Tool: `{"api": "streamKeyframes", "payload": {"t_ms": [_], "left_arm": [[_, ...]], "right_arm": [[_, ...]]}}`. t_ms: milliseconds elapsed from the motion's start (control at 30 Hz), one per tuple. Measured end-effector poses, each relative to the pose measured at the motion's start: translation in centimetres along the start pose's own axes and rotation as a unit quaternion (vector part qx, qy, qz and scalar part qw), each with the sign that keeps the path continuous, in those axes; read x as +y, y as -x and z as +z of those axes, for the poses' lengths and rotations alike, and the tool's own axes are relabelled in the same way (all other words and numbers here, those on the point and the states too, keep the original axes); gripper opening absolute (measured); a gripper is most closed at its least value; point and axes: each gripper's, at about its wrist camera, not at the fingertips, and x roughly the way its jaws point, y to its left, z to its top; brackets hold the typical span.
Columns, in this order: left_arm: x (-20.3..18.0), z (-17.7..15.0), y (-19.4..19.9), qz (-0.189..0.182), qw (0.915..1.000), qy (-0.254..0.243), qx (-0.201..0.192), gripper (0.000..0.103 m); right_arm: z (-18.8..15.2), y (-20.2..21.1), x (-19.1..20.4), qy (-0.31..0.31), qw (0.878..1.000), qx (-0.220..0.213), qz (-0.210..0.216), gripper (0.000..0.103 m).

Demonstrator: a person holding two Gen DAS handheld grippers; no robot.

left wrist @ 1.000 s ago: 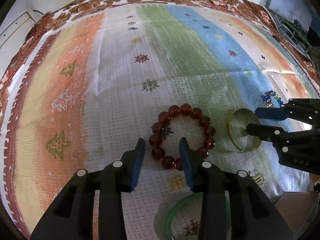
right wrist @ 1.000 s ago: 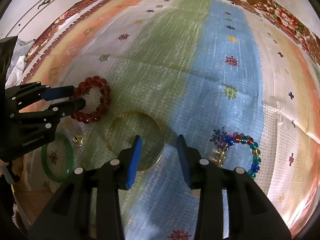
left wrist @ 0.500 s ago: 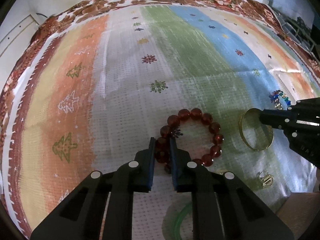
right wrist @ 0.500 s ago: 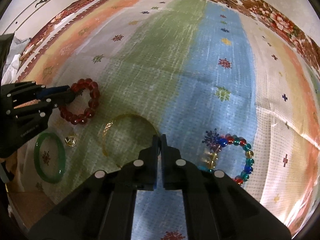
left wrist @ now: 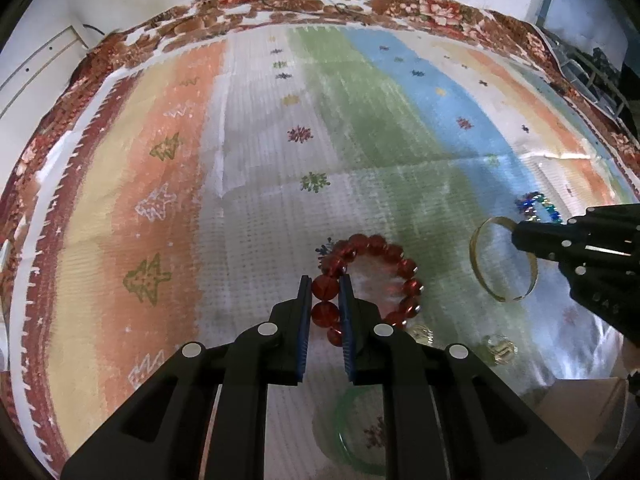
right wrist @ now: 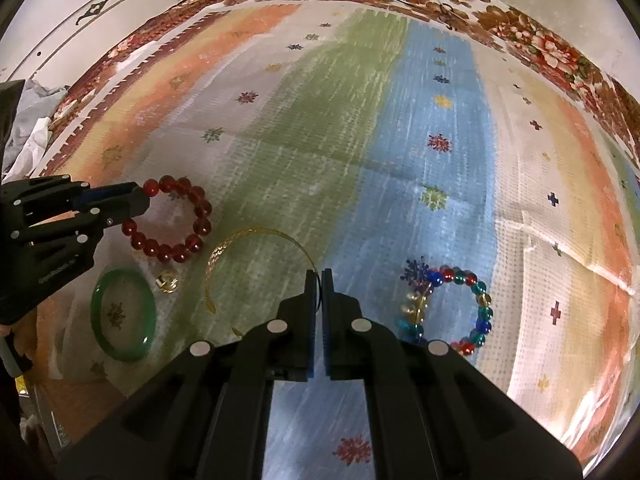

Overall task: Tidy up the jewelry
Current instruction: 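Grasp red beaded bracelet with left tool while right tool grasps gold bangle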

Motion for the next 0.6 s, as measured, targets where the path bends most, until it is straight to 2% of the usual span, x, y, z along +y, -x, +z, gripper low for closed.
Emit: {"api": "streamKeyframes", "payload": {"t_ms": [600], "left_arm": [[-2.7, -1.6, 7.6, -0.003, 0.9989, -0.018, -0.042, 0.013]], "right_arm": [[-2.8, 7.8, 2.4, 0.001, 0.999, -0.038, -0.011, 0.004]]}}
